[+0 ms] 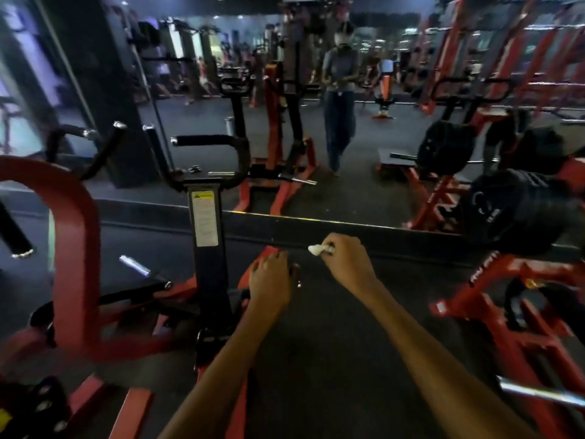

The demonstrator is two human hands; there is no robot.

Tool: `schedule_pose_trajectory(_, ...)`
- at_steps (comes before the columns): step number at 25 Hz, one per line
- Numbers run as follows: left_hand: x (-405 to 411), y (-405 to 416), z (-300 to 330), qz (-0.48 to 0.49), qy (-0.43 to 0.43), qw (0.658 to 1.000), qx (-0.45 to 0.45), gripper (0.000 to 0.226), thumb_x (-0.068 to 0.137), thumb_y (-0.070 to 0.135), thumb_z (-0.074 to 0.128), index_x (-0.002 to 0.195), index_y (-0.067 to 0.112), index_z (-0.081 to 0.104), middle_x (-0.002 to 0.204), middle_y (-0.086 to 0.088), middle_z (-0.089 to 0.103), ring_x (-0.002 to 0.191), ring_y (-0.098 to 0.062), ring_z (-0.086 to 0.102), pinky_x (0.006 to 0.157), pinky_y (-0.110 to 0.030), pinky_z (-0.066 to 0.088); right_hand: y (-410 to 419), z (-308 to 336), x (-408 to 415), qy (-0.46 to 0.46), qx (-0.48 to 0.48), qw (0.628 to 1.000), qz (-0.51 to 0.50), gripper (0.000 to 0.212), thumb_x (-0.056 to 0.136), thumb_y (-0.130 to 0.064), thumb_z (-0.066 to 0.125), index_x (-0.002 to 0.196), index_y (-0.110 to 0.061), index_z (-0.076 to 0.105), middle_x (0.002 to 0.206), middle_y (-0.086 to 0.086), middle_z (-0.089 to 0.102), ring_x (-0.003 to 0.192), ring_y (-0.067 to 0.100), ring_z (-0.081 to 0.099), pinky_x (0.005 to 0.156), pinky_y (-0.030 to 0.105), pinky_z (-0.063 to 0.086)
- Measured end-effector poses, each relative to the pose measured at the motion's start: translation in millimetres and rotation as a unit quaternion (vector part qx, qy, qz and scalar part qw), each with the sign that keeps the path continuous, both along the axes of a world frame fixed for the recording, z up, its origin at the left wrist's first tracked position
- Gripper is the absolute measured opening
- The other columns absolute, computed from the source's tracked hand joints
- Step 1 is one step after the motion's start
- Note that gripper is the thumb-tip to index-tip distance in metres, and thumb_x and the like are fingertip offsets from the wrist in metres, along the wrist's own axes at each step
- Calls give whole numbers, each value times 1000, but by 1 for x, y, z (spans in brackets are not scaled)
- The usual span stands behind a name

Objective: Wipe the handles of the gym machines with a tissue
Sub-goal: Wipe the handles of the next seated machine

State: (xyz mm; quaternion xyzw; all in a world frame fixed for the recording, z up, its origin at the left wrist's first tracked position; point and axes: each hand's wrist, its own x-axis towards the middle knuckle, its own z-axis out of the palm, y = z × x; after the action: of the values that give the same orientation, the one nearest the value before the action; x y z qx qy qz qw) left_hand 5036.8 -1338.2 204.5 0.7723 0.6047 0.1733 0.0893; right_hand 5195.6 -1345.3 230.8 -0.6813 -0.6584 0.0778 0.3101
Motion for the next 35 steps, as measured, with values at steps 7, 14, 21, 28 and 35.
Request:
schedule_pose_trajectory(7,-3,138,3,136,-29,990,36,29,95,31,48,119,18,59,123,-4,62,115,-26,57,98,-39,38,185,-14,-7,26,5,992,121,8,81,-17,67,81,-9,66,82,10,69,81,27,64,68,33,46)
schedule_pose_trajectory(14,-33,260,-1,262,-37,963,57,34,97,32,47,127,17,54,126,-6,59,117,-28,55,96,-38,39,348,8,-48,69,63,960,264,8,79,-4,66,87,-3,67,83,15,69,79,29,64,64,22,36)
schedule_pose_trajectory(21,-112,372,-11,279,-32,951,125,45,98,31,41,135,8,52,142,-11,50,137,-28,40,114,-40,27,479,54,-137,97,151,921,345,23,89,0,56,109,-2,66,111,14,60,94,23,61,87,15,43)
schedule_pose_trajectory(28,-175,447,-52,158,4,968,197,40,100,38,32,111,18,65,114,-4,66,107,-24,62,100,-33,33,570,75,-259,-129,132,844,504,23,94,-10,47,107,-4,65,116,15,61,111,29,56,101,26,38)
schedule_pose_trajectory(35,-187,459,-75,111,-25,947,300,43,101,42,23,111,22,60,110,1,64,105,-20,56,95,-37,37,555,35,-162,-148,226,833,482,37,84,-9,40,103,5,67,116,20,63,113,29,57,105,23,30)
